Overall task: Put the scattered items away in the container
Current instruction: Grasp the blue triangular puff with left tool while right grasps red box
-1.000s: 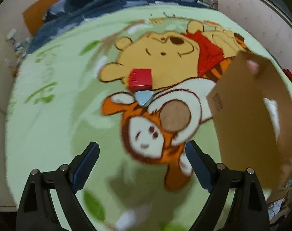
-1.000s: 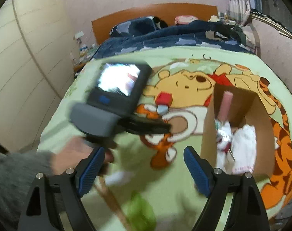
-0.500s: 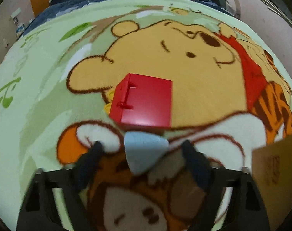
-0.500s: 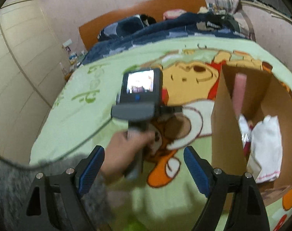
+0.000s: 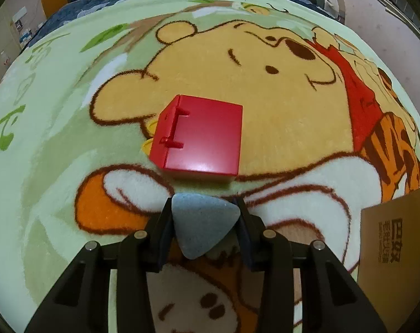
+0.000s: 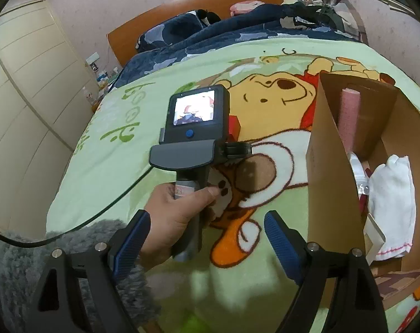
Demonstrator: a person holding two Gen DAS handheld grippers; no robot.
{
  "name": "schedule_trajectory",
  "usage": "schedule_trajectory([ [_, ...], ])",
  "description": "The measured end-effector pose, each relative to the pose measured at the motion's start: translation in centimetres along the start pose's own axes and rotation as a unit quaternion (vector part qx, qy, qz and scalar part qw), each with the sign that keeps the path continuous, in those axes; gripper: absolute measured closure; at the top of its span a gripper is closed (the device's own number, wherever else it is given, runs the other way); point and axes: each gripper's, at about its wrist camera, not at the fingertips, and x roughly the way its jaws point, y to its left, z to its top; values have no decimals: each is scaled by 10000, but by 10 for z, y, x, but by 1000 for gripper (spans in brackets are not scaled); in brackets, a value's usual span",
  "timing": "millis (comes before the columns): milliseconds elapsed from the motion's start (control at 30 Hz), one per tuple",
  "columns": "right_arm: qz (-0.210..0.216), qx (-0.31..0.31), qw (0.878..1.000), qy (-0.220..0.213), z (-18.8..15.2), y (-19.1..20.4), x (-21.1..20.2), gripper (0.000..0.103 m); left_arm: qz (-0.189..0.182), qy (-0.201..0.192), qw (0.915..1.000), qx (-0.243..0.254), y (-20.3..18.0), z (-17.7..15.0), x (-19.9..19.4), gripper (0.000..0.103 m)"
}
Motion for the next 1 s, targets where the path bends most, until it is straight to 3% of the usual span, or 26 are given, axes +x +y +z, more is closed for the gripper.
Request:
schedule_trajectory([
  [200,19,-80,10000,10,5,6,2,17,11,-11,9998,-176,18,-10,-24,62],
  [333,37,-292,9995,-74,16,17,13,17,270,-87,9992,-267,49,-28,-44,62],
  [533,179,-536,9978,-359,72,34,57,13,598,143,9944,-863,127,-61,-48,62],
  [767,-533,-769,9955,132,111,27,151,13,868,185,9872,-1324,193,-76,-47,62],
  [900,-845,-830,9914,565,115,13,205,13,823,203,9869,-1376,200,-78,-45,62],
  [1000,-1079,-773,9893,610,117,2,228,13,785,222,9868,-1400,201,-77,-42,62],
])
